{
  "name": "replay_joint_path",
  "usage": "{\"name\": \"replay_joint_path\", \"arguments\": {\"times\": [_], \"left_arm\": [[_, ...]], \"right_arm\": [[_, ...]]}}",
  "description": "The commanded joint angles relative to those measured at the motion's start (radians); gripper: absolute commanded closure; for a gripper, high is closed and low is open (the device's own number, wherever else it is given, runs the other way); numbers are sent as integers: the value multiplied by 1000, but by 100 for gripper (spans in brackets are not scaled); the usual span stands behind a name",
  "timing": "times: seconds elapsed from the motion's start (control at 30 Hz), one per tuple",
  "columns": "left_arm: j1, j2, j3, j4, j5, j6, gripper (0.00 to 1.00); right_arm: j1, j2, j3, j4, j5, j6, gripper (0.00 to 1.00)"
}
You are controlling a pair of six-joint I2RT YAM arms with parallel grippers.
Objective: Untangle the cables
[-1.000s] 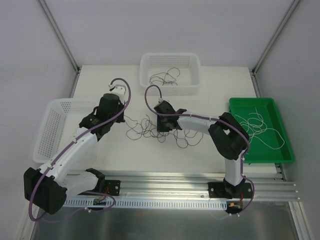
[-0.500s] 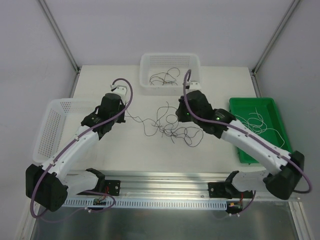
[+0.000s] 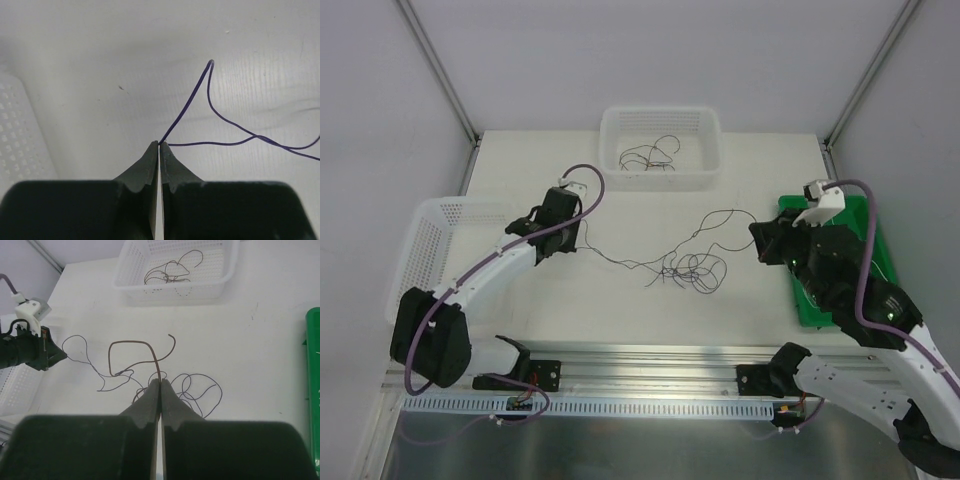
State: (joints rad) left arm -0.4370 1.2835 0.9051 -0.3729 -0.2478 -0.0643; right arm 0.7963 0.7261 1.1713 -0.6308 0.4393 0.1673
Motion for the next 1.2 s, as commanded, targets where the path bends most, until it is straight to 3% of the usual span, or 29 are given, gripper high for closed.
{"name": "replay_joint_path", "arguments": {"times": [0.0,0.43,0.67,0.77,0.8,0.9,0.93,1.03,1.17], "left_arm": [[6,63,51,-47,-15,11,100],[7,300,117,-113,-11,12,100],[6,286,133,-118,38,-2,97],[4,229,132,-112,88,-6,79],[4,211,127,-107,131,-5,65],[4,126,106,-67,206,1,45],[6,100,97,-43,246,6,33],[-3,-10,52,5,368,23,15],[-64,-176,-21,118,473,34,7]], "right_arm": [[-2,-66,-2,-27,64,-12,99],[-3,-206,91,41,87,-80,99],[-2,-114,176,-9,33,-118,99],[-3,-53,143,-24,-25,-91,99],[-2,-36,117,-17,-40,-81,99],[-3,27,85,6,-100,-46,99],[-2,42,73,29,-126,-34,99],[-2,110,74,55,-158,-22,99],[-2,170,96,80,-186,-2,99]]}}
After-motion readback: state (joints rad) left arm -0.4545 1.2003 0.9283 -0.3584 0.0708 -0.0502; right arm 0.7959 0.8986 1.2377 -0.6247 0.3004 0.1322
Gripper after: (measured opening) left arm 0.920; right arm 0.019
